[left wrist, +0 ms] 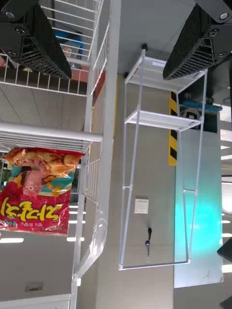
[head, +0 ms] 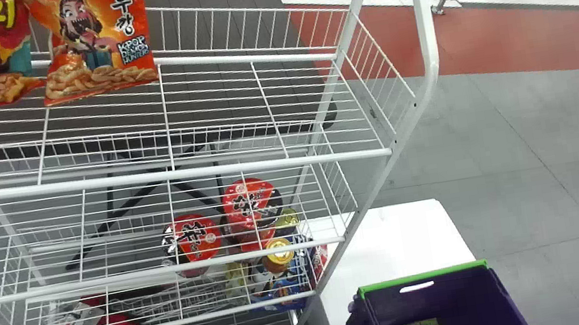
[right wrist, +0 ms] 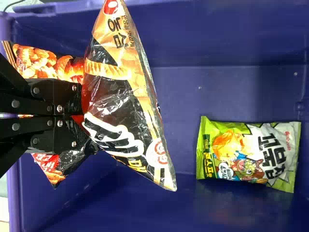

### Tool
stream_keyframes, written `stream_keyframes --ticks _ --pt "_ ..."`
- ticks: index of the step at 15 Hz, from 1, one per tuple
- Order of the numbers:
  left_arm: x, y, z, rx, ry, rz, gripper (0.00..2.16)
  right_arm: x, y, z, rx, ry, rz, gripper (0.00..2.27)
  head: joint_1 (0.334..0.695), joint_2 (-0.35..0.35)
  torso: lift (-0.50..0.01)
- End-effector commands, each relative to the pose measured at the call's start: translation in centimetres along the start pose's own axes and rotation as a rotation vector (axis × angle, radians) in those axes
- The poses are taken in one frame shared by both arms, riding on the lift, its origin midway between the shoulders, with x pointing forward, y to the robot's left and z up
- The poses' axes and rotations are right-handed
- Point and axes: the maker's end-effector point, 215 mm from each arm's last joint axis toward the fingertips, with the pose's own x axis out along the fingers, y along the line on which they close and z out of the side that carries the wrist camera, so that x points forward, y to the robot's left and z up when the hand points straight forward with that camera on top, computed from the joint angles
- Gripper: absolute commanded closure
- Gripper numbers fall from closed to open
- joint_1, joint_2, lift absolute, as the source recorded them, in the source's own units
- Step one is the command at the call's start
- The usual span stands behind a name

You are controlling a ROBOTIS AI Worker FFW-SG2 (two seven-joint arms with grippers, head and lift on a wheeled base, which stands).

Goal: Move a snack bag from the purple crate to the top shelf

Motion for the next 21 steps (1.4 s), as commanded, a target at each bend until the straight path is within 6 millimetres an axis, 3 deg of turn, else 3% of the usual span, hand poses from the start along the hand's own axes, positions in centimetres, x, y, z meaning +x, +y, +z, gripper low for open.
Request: stream_keyframes --ticks 1,21 --pt "-0.04 -0.04 0.08 -0.001 -0.002 0.000 0.12 0.09 0.23 0.04 -0.007 0.001 0.002 1.69 0.695 -0.350 -0.104" --pt "-0.23 -0.16 0.31 0.003 -0.008 -0.001 0.12 0.45 0.70 0.74 -0.042 -0.015 0.010 1.69 0.695 -0.350 -0.024"
